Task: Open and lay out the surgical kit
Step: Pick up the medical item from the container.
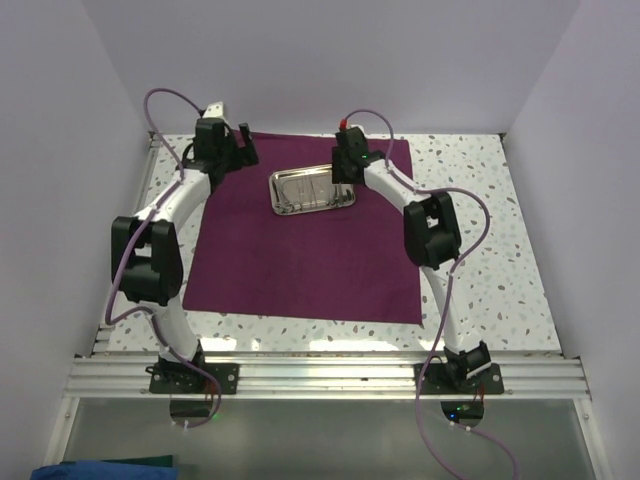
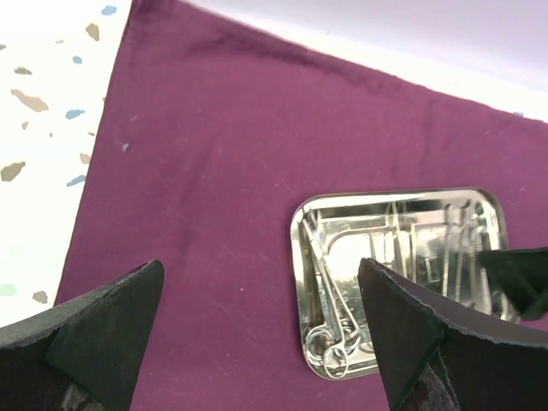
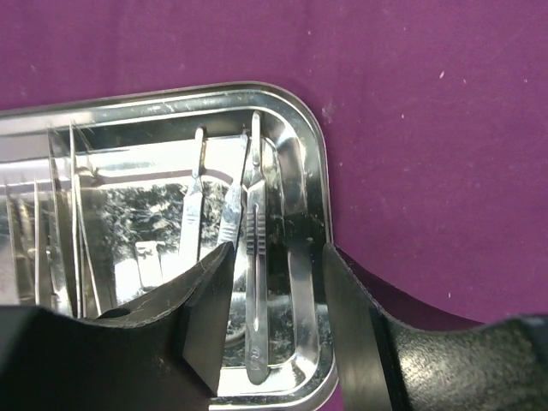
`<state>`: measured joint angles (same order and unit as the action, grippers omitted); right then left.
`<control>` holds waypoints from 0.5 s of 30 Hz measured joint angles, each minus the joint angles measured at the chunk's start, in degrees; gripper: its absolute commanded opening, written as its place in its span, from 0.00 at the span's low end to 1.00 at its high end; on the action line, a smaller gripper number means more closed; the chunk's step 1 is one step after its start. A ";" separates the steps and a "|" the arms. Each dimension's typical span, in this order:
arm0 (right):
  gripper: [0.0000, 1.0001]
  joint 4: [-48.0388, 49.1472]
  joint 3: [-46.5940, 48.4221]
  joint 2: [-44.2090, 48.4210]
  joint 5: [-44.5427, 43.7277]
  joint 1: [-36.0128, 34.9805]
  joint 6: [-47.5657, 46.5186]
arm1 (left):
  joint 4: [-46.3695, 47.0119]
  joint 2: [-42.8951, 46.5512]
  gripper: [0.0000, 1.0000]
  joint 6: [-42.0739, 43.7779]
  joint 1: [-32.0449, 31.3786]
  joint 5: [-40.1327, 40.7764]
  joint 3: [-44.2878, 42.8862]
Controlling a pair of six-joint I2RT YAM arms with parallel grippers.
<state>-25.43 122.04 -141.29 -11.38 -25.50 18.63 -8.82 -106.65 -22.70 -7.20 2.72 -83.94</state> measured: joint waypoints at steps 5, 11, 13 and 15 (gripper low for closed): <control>0.48 -1.64 1.31 -0.13 -1.97 -1.27 -1.16 | 2.82 3.39 1.00 0.00 0.00 -0.28 1.99; 0.47 -2.36 4.50 -1.07 -3.13 -2.36 -1.66 | 4.31 4.68 1.00 0.02 0.00 -0.42 3.69; 0.47 -2.45 4.63 -1.75 -3.54 -2.60 -1.75 | 4.46 4.68 1.00 0.02 0.00 -0.44 4.09; 0.46 -2.54 4.66 -2.80 -4.24 -2.73 -1.81 | 4.48 4.68 1.00 0.02 0.00 -0.52 4.17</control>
<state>-27.97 126.69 -144.09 -15.62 -28.23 16.82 -4.34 -101.97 -22.68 -7.20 2.20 -79.77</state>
